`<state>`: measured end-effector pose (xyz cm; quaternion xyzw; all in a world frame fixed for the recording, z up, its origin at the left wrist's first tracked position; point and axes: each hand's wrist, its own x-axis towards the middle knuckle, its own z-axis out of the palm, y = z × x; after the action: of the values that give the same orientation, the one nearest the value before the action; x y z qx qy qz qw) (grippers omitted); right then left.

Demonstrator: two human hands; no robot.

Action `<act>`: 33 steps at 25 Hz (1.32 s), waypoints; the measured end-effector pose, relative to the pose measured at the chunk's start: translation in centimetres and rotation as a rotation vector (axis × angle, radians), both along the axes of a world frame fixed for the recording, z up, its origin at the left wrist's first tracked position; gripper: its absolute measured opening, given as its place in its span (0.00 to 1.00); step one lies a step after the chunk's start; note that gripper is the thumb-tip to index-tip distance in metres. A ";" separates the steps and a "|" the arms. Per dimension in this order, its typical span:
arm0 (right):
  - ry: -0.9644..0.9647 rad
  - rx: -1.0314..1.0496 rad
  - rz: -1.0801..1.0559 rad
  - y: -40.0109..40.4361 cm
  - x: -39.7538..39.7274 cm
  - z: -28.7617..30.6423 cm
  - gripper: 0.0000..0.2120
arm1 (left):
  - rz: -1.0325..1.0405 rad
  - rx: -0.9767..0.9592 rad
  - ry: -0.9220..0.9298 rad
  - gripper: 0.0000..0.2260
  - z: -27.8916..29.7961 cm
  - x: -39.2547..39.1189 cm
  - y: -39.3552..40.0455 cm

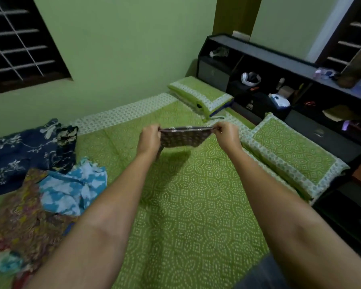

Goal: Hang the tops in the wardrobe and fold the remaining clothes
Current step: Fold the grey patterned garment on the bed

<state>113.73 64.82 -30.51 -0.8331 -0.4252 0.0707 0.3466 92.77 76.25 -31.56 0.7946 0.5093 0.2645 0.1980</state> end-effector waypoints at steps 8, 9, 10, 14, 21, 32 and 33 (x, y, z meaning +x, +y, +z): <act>0.200 -0.333 0.079 -7.9 -0.8 -28.5 0.03 | -0.271 -0.320 0.329 0.08 -29.4 -2.2 -5.8; 0.229 -0.366 0.091 -9.1 -1.1 -32.5 0.04 | -0.310 -0.291 0.387 0.08 -33.2 -2.5 -6.8; 0.253 -0.406 0.105 -10.2 -1.2 -36.7 0.06 | -0.361 -0.247 0.435 0.07 -37.4 -2.8 -8.0; 0.287 -0.601 0.173 -13.8 -1.7 -48.0 0.10 | -0.548 -0.114 0.645 0.11 -47.7 -3.9 -10.8; -0.458 -0.719 0.532 -13.1 -2.8 -52.8 0.09 | -0.804 0.117 0.719 0.12 -51.9 -3.7 -10.1; 0.353 -1.688 0.840 -17.7 -8.5 -44.9 0.27 | -1.137 -0.973 1.179 0.22 -42.3 -5.3 -21.4; 0.379 -1.710 0.878 -17.2 -8.5 -44.4 0.28 | -1.145 -0.976 1.196 0.22 -42.0 -5.0 -21.9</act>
<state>105.20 47.64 -74.94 -0.5459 -0.4399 0.6105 -0.3685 87.73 54.39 -73.54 0.7562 0.1145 -0.5628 0.3136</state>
